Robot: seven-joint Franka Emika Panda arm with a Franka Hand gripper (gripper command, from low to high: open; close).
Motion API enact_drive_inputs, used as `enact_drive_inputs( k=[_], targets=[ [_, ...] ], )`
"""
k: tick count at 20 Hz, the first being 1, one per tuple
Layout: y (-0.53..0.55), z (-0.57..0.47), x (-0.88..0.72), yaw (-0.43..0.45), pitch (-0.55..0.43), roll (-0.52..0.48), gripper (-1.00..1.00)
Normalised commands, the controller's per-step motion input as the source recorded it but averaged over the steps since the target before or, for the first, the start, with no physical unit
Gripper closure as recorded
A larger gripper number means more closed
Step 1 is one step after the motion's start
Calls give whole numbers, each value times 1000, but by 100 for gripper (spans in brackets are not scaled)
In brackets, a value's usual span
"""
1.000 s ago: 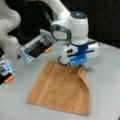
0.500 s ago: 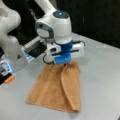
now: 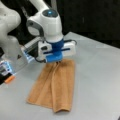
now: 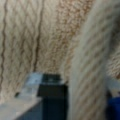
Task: Folding a towel twice
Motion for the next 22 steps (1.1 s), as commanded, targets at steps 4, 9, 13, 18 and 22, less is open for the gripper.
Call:
enact_drive_inputs(
  k=[4,9,13,18,22],
  targets=[
    [71,-64,-380,-70,5,144,100],
    [57,-58,-393,-28,38,168,100],
    [80,-111,-466,-44,-13,143,100],
    [71,-192,-561,-21,-81,111,100],
    [81,-158,-545,-41,-118,96,100]
  ],
)
